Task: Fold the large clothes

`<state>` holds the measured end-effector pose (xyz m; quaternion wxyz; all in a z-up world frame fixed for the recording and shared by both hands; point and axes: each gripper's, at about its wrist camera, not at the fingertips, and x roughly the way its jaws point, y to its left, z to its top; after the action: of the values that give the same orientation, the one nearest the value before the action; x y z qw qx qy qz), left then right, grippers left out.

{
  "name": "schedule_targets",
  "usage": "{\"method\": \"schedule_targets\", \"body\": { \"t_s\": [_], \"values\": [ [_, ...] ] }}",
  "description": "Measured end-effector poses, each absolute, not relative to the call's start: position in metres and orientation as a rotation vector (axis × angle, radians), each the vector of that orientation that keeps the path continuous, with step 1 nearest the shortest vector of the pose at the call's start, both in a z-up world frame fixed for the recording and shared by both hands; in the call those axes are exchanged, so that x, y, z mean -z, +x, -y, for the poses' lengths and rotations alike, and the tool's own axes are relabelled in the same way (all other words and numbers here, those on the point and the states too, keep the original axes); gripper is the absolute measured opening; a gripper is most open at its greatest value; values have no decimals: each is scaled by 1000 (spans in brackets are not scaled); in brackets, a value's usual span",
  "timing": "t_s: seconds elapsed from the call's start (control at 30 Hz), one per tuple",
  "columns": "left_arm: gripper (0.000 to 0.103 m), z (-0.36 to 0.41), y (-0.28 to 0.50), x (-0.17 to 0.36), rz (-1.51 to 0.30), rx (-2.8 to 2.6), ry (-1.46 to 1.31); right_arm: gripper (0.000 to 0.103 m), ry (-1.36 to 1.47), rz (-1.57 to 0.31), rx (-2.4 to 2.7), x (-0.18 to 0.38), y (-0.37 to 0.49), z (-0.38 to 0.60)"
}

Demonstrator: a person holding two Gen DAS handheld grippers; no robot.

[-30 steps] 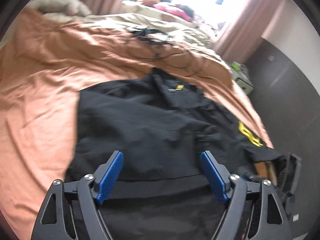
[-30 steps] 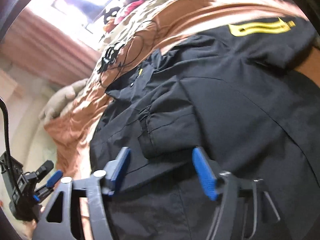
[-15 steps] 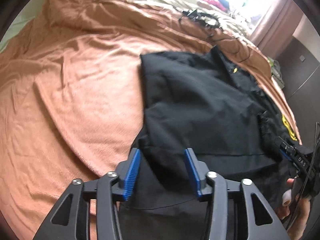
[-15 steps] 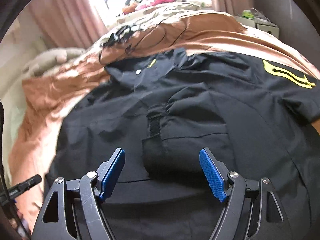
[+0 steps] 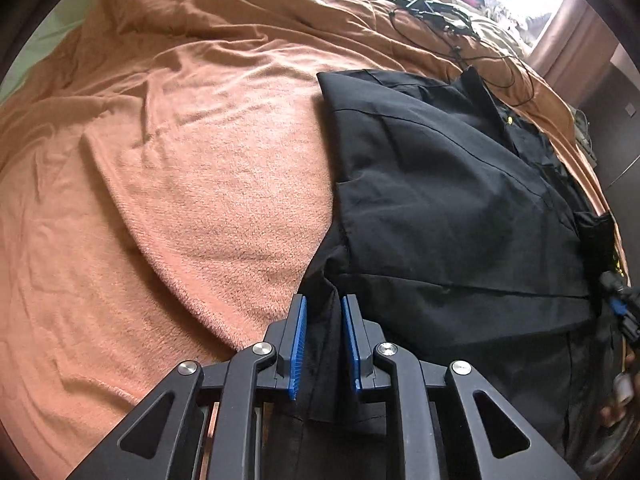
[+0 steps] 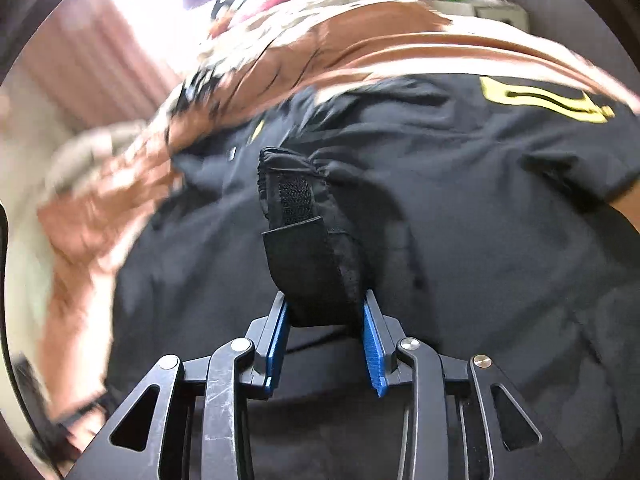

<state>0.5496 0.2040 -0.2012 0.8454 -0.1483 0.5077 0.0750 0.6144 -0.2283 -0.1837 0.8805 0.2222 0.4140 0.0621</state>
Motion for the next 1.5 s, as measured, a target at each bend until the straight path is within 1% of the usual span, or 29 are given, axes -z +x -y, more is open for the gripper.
{"method": "schedule_targets", "body": {
  "t_s": [0.07,0.13,0.17,0.3,0.37,0.53,0.63,0.67,0.7,0.73,0.77,0.8,0.83,0.9,1.07,1.3,1.37,1.4,1.43,1.47,1.5],
  "values": [
    [20,-203,548,198,-1069,-159,-315,35,493,-853,-101,176,615,249],
    [20,-203,546,196,-1068,-157,-320,44,524,-854,-46,174,612,274],
    [20,-203,545,196,-1069,-157,-321,45,555,-859,-26,175,611,287],
    [20,-200,543,195,-1065,-155,-329,46,798,-887,-50,194,600,336],
    [20,-198,544,195,-1064,-158,-329,46,867,-914,-37,206,593,348],
    [20,-194,545,196,-1063,-168,-315,46,927,-930,-79,220,582,348],
    [20,-192,547,197,-1061,-172,-299,46,929,-932,-129,223,590,341],
    [20,-191,548,198,-1060,-174,-292,44,933,-932,-155,226,593,336],
    [20,-191,549,198,-1060,-175,-286,38,932,-934,-170,230,599,333],
    [20,-192,550,199,-1060,-177,-280,28,925,-944,-175,233,607,328],
    [20,-192,551,200,-1059,-180,-277,21,913,-956,-167,237,613,325],
    [20,-192,553,201,-1059,-184,-273,8,896,-962,-156,241,620,324],
    [20,-193,554,203,-1058,-188,-270,5,888,-957,-161,243,625,323],
    [20,-194,556,205,-1056,-196,-265,3,875,-943,-171,246,634,320],
    [20,-195,563,207,-1049,-196,-254,2,864,-931,-166,242,657,316],
    [20,-196,568,207,-1059,-222,-253,2,838,-924,-169,239,651,313],
    [22,-195,568,204,-1070,-240,-261,5,867,-939,-170,238,646,317],
    [24,-194,568,202,-1080,-249,-268,10,878,-944,-161,236,643,320],
    [32,-193,567,201,-1087,-254,-277,22,878,-940,-153,232,640,322],
    [44,-192,565,197,-1088,-253,-294,31,874,-930,-148,227,635,325],
    [50,-189,562,191,-1072,-242,-313,46,863,-914,-146,219,630,327]
  ]
}}
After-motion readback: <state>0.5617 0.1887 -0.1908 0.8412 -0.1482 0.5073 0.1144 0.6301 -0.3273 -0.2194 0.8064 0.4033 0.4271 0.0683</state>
